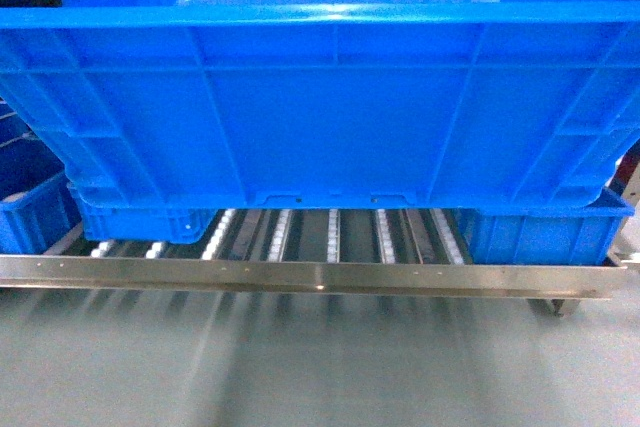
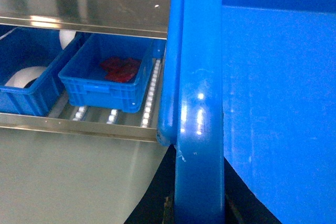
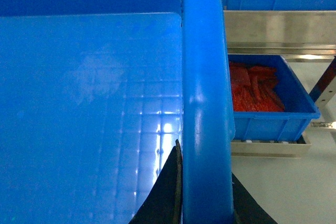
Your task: Place box next to blue box on left shelf
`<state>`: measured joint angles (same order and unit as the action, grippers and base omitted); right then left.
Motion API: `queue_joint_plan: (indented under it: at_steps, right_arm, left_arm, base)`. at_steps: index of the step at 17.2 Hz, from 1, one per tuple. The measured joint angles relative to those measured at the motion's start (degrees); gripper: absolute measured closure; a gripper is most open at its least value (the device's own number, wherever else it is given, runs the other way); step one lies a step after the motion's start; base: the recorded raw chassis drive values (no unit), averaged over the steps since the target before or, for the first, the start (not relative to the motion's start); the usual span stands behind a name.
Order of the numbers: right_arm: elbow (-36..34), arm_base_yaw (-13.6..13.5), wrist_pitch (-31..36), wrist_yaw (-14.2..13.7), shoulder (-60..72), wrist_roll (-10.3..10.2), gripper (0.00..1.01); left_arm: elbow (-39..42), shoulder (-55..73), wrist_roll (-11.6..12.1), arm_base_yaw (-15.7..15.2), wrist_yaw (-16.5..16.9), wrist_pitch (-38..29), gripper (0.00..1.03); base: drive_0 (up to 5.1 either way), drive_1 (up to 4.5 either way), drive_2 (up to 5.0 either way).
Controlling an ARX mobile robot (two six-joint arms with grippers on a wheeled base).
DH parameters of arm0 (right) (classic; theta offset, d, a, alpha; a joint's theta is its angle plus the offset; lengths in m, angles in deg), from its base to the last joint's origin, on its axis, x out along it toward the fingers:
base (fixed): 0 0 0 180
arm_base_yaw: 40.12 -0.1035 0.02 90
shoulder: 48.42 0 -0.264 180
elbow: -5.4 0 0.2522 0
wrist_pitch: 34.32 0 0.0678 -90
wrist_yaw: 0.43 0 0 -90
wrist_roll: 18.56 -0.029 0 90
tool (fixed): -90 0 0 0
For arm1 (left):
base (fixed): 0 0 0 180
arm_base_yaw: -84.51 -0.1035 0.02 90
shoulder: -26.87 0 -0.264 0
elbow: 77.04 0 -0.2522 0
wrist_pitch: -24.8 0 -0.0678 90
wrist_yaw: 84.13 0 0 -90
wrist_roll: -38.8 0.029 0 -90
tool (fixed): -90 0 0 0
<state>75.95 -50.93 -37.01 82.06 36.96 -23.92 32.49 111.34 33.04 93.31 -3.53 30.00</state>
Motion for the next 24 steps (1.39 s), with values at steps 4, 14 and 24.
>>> queue_joint_plan:
  at_steps: [4,14,24]
  right_arm:
    - [0.00,0.00,-0.11,0.02,0.00,0.00,0.93]
    - [0.00,-0.04,0.04,0.04,0.04,-0.02,0.93]
    - [0.00,-0.04,0.02,0.02,0.04,-0.02,0.93]
  left_arm:
    - [0.02,0.00,-0.02,0.00,0.00,0.11,0.95]
    - [0.00,-0.15,0.04,-0.11,0.02,0.13,0.95]
    - [0.02,-0.15,0.07,-0.11,0.02,0.11,0.95]
  base:
    - [-4.9,2.47,2.5]
    - [-4.9,2.46,2.5]
    - [-4.9,2.46,2.5]
